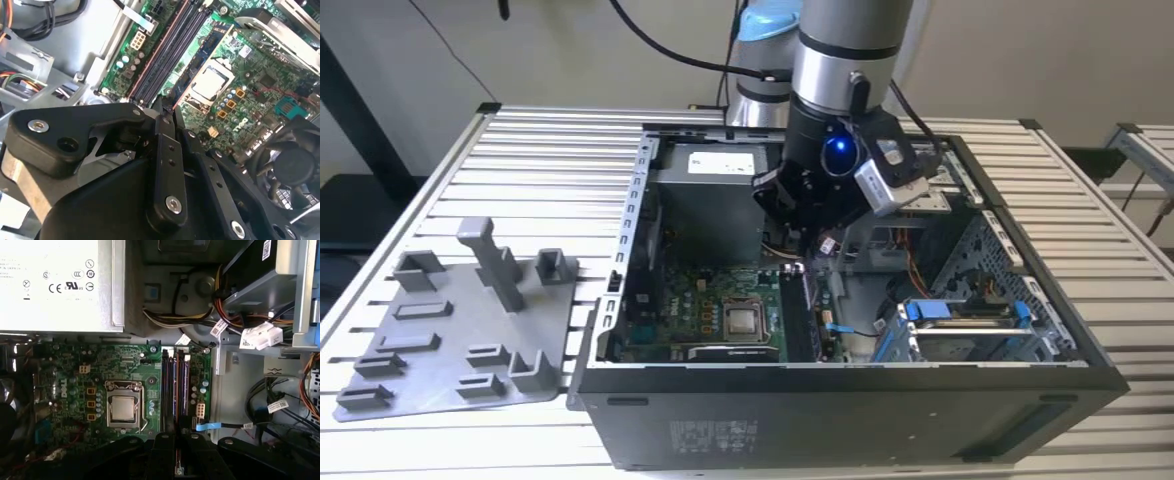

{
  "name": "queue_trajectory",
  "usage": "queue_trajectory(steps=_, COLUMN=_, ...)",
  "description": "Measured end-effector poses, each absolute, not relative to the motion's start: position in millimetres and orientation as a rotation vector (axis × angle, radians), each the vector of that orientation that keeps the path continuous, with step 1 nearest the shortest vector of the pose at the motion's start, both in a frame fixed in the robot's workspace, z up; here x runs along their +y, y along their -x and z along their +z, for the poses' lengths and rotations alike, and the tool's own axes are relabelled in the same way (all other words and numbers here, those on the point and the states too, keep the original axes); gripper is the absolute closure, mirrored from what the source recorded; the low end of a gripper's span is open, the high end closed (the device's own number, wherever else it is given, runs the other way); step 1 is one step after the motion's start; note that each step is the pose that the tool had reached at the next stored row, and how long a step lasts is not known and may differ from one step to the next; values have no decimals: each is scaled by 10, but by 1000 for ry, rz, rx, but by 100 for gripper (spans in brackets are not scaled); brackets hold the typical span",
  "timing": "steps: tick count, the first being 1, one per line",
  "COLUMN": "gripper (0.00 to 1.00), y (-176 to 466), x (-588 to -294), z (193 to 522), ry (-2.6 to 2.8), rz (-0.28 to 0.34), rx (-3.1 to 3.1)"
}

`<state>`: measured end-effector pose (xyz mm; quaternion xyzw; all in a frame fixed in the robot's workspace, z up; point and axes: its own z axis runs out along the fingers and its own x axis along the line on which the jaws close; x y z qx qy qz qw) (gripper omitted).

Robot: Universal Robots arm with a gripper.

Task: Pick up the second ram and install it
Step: 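Insert the second ram into the second slot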

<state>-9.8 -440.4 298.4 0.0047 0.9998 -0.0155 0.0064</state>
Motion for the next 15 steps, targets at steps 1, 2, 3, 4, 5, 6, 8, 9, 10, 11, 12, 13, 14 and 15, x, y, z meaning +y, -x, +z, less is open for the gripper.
queue_trajectory(steps=1, gripper=86, y=98, x=-4404, z=2966, ry=-15, rz=-49, rx=3128)
queue_trajectory(steps=2, gripper=86, y=100, x=-4407, z=2948, ry=-16, rz=-49, rx=3128)
queue_trajectory(steps=3, gripper=86, y=103, x=-4415, z=2930, ry=-17, rz=-48, rx=3128)
queue_trajectory(steps=4, gripper=86, y=104, x=-4418, z=2911, ry=-18, rz=-48, rx=3128)
queue_trajectory(steps=5, gripper=86, y=104, x=-4418, z=2894, ry=-19, rz=-49, rx=3128)
queue_trajectory(steps=6, gripper=86, y=105, x=-4418, z=2874, ry=-19, rz=-49, rx=3128)
queue_trajectory(steps=8, gripper=86, y=107, x=-4418, z=2839, ry=-19, rz=-49, rx=3128)
queue_trajectory(steps=9, gripper=86, y=107, x=-4418, z=2819, ry=-19, rz=-48, rx=3128)
queue_trajectory(steps=10, gripper=86, y=108, x=-4418, z=2802, ry=-19, rz=-49, rx=3129)
queue_trajectory(steps=11, gripper=86, y=108, x=-4418, z=2792, ry=-19, rz=-49, rx=3129)
queue_trajectory(steps=12, gripper=86, y=108, x=-4418, z=2792, ry=-19, rz=-49, rx=3130)
queue_trajectory(steps=13, gripper=86, y=108, x=-4418, z=2792, ry=-19, rz=-49, rx=3130)
queue_trajectory(steps=14, gripper=86, y=108, x=-4418, z=2792, ry=-19, rz=-50, rx=3131)
queue_trajectory(steps=15, gripper=86, y=107, x=-4418, z=2792, ry=-19, rz=-50, rx=3131)
